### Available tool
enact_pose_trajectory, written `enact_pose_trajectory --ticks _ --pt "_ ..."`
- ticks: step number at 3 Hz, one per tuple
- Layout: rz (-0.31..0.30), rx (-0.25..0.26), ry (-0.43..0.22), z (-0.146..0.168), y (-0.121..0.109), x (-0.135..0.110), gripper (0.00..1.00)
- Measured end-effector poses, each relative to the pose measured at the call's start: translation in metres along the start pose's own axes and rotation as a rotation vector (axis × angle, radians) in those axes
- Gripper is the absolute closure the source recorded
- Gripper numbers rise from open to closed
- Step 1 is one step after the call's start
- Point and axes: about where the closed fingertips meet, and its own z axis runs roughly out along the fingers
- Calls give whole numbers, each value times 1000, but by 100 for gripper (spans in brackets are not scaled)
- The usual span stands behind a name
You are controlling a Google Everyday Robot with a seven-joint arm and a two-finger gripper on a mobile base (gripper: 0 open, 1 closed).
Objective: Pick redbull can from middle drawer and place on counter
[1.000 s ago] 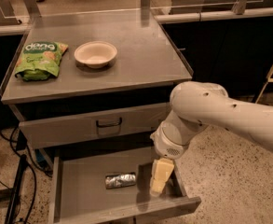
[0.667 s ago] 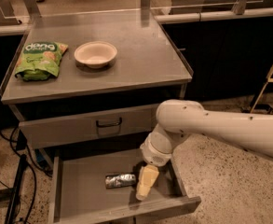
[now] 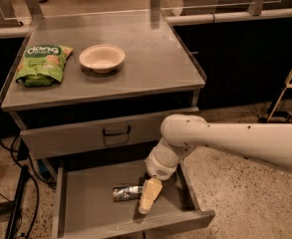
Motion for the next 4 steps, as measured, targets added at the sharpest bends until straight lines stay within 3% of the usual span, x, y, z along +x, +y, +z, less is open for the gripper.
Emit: enact_pose_trajectory --ticks 1,3,4 --pt "14 2 -36 13 -5 -6 0" --pt "13 27 -104 44 -41 -22 0" --pt "52 -2 -100 81 -50 -10 0"
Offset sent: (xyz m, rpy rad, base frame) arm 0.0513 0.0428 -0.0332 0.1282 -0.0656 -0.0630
